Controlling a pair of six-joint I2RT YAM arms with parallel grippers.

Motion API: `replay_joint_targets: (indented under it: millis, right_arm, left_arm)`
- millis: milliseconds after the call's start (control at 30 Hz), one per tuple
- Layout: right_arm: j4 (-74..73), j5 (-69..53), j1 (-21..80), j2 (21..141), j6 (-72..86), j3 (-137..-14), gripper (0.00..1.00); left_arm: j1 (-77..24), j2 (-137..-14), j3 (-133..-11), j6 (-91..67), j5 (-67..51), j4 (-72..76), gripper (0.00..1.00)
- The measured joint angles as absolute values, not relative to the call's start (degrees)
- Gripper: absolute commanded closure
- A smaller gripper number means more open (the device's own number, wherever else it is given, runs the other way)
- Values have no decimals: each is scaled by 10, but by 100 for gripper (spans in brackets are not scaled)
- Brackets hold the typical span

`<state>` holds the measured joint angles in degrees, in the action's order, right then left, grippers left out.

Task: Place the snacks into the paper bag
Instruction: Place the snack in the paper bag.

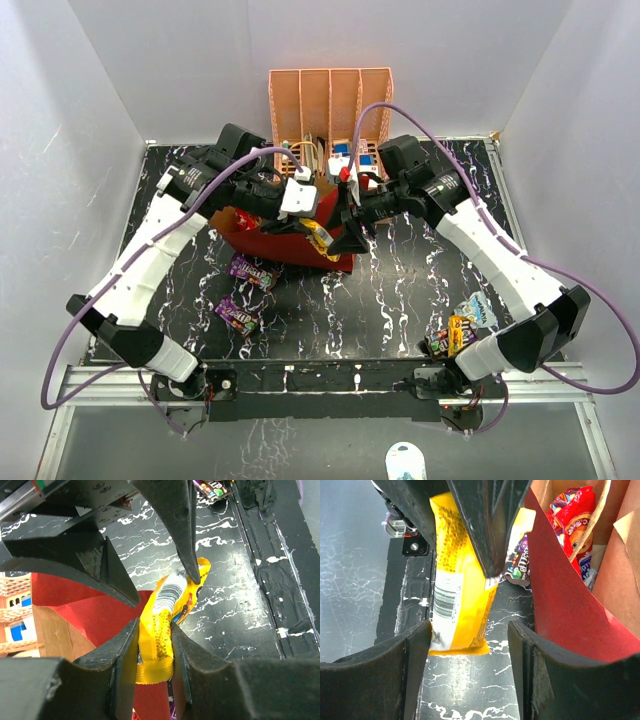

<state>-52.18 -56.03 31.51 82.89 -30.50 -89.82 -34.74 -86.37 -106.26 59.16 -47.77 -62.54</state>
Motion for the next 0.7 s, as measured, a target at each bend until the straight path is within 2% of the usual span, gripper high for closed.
replay_joint_targets:
  millis: [300,700]
  right_arm:
    - [-517,-521,291,792,-295,-882,27]
    - [-478,-520,202,747,-261,-852,27]
  left_arm:
    - [-337,-828,-1065,568,-406,-653,100]
    - [-215,-720,-1178,483,-263,-714,100]
